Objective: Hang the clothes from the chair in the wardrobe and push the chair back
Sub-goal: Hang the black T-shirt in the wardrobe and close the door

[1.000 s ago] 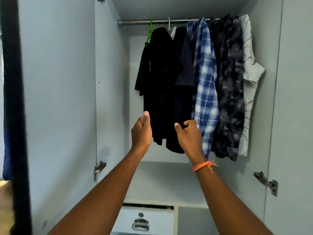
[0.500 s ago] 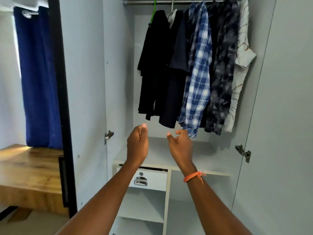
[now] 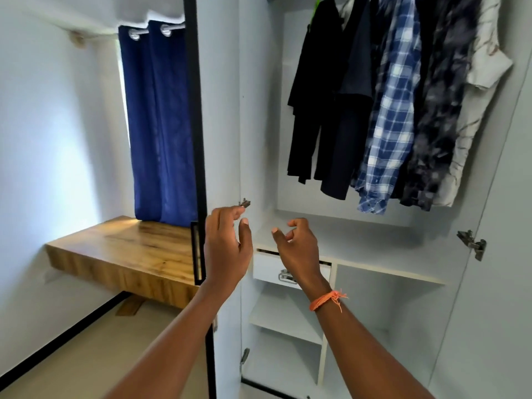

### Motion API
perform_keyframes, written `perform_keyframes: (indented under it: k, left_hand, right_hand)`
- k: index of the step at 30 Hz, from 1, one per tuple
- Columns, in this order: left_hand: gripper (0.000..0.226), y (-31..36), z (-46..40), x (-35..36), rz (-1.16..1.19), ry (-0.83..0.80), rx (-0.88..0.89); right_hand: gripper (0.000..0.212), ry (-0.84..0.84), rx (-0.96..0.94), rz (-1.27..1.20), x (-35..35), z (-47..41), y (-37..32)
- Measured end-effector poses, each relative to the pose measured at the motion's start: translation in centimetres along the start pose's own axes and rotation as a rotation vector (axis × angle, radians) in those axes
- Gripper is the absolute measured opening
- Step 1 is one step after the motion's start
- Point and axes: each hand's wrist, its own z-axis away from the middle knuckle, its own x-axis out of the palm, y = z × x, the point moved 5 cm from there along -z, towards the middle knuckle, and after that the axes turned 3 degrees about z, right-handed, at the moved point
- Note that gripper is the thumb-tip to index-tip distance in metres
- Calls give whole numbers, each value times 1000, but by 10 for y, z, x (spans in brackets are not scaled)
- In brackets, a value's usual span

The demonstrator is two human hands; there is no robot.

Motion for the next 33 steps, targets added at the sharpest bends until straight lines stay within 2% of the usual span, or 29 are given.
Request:
perform_keyframes:
  k: [2,5,8,11,13,17,22,26,29,33]
  left_hand:
    - [23,-9,9,-22,-83,135,-5]
    - [37,-43,20,-45,-79,206,-307]
    - [48,-94,26,-54,-19,34,-548]
    - [55,-113,36,-42,290,-250,-657]
    - [52,-115,39,-35,271,-329,-632]
    - [42,-124,33,-35,220,-251,-555]
    - [34,-131,31,-18,140,-317,-485]
    - [28,-121,38,25,150,-416,-467]
    - [16,-92,43,67,176,-511,-412]
    - [13,-61,40,122,116,-583,-388]
  right_hand:
    - [41,-80,-10,-25,18,12,-11]
    - [44,-197,4,-56,46,28,-24]
    - [51,-326,4,-76,79,43,-38]
    - [60,-384,-38,-38,102,58,-50]
    - [61,-393,-38,-34,113,64,-54]
    - [53,-366,-38,-30,123,71,-56]
    - [36,-223,1,-29,109,62,-40]
    - [26,-109,44,17,76,48,-12]
    - [26,-19,114,-5,45,38,9]
    - [32,46,204,-6,12,19,45]
